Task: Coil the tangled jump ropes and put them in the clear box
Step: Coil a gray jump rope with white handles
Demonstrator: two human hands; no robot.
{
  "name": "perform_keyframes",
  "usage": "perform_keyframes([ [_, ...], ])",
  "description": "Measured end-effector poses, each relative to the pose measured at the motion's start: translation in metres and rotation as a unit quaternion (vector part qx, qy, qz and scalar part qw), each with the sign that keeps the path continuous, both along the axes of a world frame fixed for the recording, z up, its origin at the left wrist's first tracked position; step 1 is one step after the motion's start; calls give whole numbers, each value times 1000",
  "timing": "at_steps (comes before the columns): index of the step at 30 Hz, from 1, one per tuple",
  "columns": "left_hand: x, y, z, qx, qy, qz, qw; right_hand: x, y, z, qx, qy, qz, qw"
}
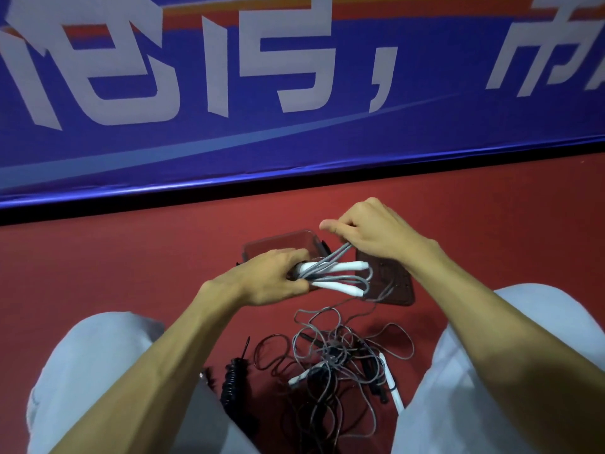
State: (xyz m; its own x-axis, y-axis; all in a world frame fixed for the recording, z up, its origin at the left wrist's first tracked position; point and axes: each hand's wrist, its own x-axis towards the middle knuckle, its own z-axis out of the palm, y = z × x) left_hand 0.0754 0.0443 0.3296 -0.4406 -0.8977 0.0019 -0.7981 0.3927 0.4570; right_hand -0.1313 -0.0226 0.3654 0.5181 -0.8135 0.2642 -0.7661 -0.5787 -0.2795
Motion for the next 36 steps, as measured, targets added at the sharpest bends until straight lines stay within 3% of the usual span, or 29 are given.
perform_keyframes([
  [2,0,4,7,63,89,1,994,2,1,1,83,-68,-26,994],
  [4,-1,7,15,105,178,7,978,4,-2,4,181,-189,-35,965],
  [8,-3,9,29,130,334,61,932,10,-1,5,358,-413,-17,837],
  [10,-3,8,31,136,436,91,885,14,1,0,429,-434,3,792],
  [12,-1,5,32,131,506,103,846,14,0,-5,451,-382,21,806],
  [13,1,3,32,122,511,107,844,13,-2,-6,449,-349,27,822],
  [16,2,-1,27,110,494,134,852,12,-2,-8,448,-254,22,857],
  [19,4,-6,23,101,485,193,847,9,0,-12,425,-100,19,900],
  [23,9,-10,16,62,420,222,878,4,1,-11,333,83,39,938],
  [28,19,-17,3,2,316,222,922,5,16,5,247,34,81,965],
  [32,24,-24,-6,-73,135,217,964,12,28,4,178,108,143,968],
  [36,23,-24,-13,-40,-3,153,987,17,36,0,65,149,180,970],
])
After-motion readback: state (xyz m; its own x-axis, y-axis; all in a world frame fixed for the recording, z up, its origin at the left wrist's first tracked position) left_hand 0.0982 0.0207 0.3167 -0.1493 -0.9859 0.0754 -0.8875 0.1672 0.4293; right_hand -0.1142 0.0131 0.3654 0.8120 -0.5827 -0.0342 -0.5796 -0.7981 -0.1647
